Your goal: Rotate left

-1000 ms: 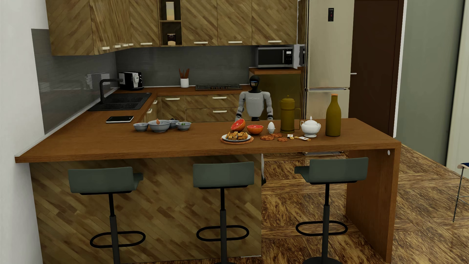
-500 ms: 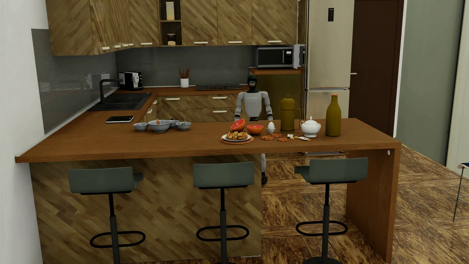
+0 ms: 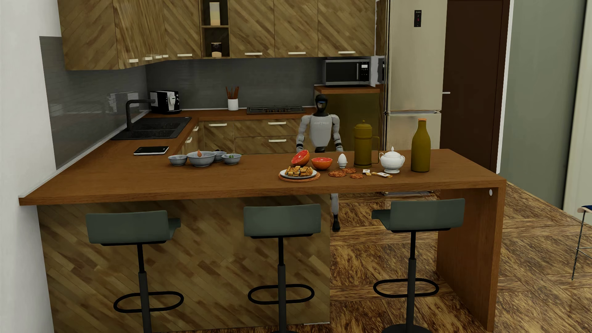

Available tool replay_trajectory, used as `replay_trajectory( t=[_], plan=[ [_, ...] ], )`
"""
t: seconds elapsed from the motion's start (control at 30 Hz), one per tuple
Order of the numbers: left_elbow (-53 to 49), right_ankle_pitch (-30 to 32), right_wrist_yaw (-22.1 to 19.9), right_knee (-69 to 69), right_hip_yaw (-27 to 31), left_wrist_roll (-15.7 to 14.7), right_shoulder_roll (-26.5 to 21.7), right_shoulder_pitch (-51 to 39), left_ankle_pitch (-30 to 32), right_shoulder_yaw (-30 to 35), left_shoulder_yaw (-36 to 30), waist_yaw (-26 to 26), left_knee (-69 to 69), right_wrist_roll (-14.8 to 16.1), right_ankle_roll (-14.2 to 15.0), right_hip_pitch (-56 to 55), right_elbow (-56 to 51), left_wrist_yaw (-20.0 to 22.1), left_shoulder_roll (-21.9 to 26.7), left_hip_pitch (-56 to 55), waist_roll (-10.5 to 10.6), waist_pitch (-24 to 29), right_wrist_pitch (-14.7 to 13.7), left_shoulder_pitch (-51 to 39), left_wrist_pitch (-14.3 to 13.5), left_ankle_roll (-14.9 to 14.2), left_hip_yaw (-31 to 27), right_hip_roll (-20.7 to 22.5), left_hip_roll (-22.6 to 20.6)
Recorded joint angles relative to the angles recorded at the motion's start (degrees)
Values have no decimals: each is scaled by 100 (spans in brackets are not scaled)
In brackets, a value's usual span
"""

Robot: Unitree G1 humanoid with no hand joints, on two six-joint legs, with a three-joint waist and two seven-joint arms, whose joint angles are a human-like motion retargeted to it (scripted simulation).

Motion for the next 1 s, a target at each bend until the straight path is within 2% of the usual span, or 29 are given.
replay_trajectory(
  t=[0.07, 0.1, 0.13, 0.17, 0.2, 0.23, 0.27, 0.3, 0.37, 0.4, 0.43, 0.47, 0.5, 0.53, 0.57, 0.6, 0.67, 0.73, 0.77, 0.83, 0.87, 1.0],
  plan=[
    [-235, 51, -22, -205, -271, -87, 32, -219, -386, 26, -167, 203, 164, 59, -2, 178, 98, -163, -47, -48, 284, -29, 189, -153, 278, 539, 255, -37, 315],
    [-148, -30, -51, -107, -321, -61, 96, -410, -404, 56, -129, 80, 239, 103, 17, 161, 42, -350, 101, -71, 401, -76, 231, -86, 354, -5, 293, -70, 407],
    [-20, -139, -118, 60, -306, -7, 234, -490, 236, 77, -87, -13, 103, 174, 34, 174, -56, -493, 257, 15, 478, -26, 159, -162, 424, -637, 314, -101, 453],
    [3, -127, -202, 424, -254, 70, 280, -397, 609, 129, 52, -100, -20, 266, 73, 42, -149, -575, 298, 40, 466, 39, -34, -376, 470, -343, 252, -190, 295],
    [-4, -33, -257, 569, -74, 95, 315, -365, 677, 196, -2, -170, -119, 321, 79, -11, -89, -584, 228, 75, 433, 84, -145, -310, 338, -347, 179, -137, 210],
    [60, -32, -270, 593, 92, 81, 371, -279, 769, 163, -10, -221, -262, 343, 62, -10, -165, -588, 105, 121, 339, 111, -132, -211, 140, -357, 115, -117, 98],
    [-108, -352, -243, 165, 250, 68, 242, -121, 879, 102, 30, -89, -391, 342, 95, 197, -172, -551, -50, 101, 192, 66, -85, -39, -59, -387, 58, -132, -34],
    [-109, -281, -189, 5, 134, 23, 89, -167, 774, -34, -146, 147, -443, 320, 203, 281, 130, -341, -52, 98, 217, 42, 8, -94, -241, -259, -12, -151, -47],
    [-317, -282, -103, -94, -100, -60, 32, -375, 100, -109, 21, 174, 0, 259, 141, 488, 133, -288, -100, 13, 349, 83, 179, -46, -390, 531, 139, -176, 101],
    [-210, -383, -108, 67, -114, 18, 129, -418, 87, -24, -133, 113, 84, 212, 164, 413, 148, -377, 31, -52, 362, 9, 97, -74, -386, -151, 161, -208, 158],
    [-88, -411, -123, 382, -156, 106, 232, -375, 373, -9, -100, 17, 149, 157, 198, 355, -16, -486, 21, -54, 435, 48, 51, -273, -299, -291, 170, -242, 194],
    [54, 24, -148, 1301, -50, 174, 395, -353, 712, 42, -133, -164, 76, 90, 177, -156, -75, -559, 115, -116, 367, 55, 4, -472, -222, -312, 87, -295, 76],
    [55, 382, -73, 1487, 223, 146, 403, -474, 788, 47, -162, -417, -44, 31, 83, -420, 93, -579, 197, -96, 275, 42, 17, -190, -244, -342, 25, -83, 61],
    [14, 280, 63, 951, 359, 35, 337, -550, 781, -157, -164, -690, -134, -9, -10, -485, 76, -547, 184, -52, 163, 44, 75, 111, -254, -389, 29, 45, 58],
    [-182, 252, 208, 241, 386, -60, 181, -500, 634, -346, 62, -802, -62, -15, 98, -364, 240, -427, 66, -32, 81, 58, -38, 215, -238, -217, 80, 33, 45],
    [-148, 260, 290, 236, 348, -12, 81, -246, 578, -334, 4, -704, -22, 42, 267, -335, 188, -393, 43, -12, 143, 48, -92, -69, -142, -309, 67, 81, 135],
    [-195, 419, 338, -69, 332, 177, 12, -125, 659, -207, -143, -732, -242, 240, 90, -198, 257, -507, 28, 104, 242, -63, -26, -453, 128, -308, 114, 135, 219],
    [-161, 509, 179, -267, 323, 210, 158, -229, 923, -226, -31, -815, -509, 388, 99, -48, 15, -734, 72, 277, 317, -85, 58, -727, 349, -307, 140, 125, 230],
    [-206, 541, 79, -353, 322, 189, 260, -267, 1030, -201, 27, -830, -663, 382, 89, -37, -57, -801, 136, 326, 307, -164, -6, -650, 377, -408, 167, 125, 254],
    [-65, 546, -46, -446, 341, 134, 201, -293, 941, -140, -29, -793, -714, 301, 75, 115, -9, -757, 185, 481, 298, -153, -219, -398, 320, -310, 260, 130, 303],
    [-117, 530, -95, -438, 352, 132, 172, -243, 1037, -226, -127, -681, -793, 277, 76, 118, 24, -704, 187, 522, 272, -143, -319, -453, 391, -350, 288, 113, 298],
    [-162, 553, 71, -615, 277, 103, 145, -435, 1066, -160, -100, -609, -917, 234, 87, 285, 103, -489, -15, 630, 273, -16, -124, -299, 457, -378, 244, 84, 284]
  ],
)
